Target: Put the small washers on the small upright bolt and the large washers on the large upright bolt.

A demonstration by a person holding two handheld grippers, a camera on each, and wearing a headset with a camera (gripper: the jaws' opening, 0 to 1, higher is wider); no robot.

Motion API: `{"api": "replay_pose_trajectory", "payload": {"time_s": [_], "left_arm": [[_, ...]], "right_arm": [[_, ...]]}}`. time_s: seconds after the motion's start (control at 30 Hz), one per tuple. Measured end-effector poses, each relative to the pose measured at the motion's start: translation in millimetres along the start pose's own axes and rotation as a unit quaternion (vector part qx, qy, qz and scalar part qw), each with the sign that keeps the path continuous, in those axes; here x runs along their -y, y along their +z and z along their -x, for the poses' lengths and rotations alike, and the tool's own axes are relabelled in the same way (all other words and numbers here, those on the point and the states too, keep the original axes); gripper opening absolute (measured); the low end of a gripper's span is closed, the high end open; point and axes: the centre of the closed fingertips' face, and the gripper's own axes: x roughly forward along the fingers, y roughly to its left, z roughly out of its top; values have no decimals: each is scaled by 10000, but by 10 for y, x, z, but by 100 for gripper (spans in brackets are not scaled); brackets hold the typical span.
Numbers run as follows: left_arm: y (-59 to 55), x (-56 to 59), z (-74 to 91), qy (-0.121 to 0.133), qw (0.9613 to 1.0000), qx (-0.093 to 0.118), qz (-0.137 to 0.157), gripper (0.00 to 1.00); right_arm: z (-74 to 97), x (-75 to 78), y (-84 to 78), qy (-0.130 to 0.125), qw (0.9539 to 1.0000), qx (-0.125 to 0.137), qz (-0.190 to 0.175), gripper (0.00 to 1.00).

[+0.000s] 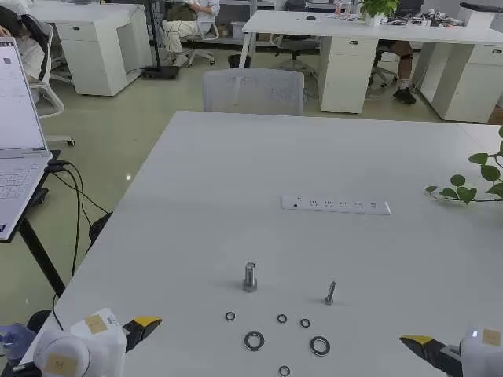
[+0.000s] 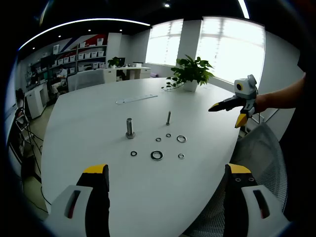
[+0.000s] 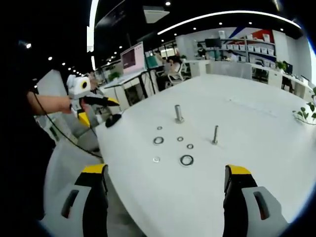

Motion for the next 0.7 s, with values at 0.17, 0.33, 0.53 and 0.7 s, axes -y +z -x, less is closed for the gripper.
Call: {"api": "replay_pose_trajectory", "payload": {"time_s": [0.17,0.33,0.53,0.7], "left_arm": [[46,-18,5,13,10000,63,-13,97],[64,-17,2,17,10000,46,-30,95],[49,-86,37,81,9999,90,37,96],[22,-64,15,109,9999,-21,-94,97]], "right_arm": [[-21,4,23,-17,10000,16,-51,99],[-62,-7,70,10,10000,47,-59,99],[-91,66,79,10,10000,0,-6,99],[-102,31,97,76,10000,-36,34,97]]}}
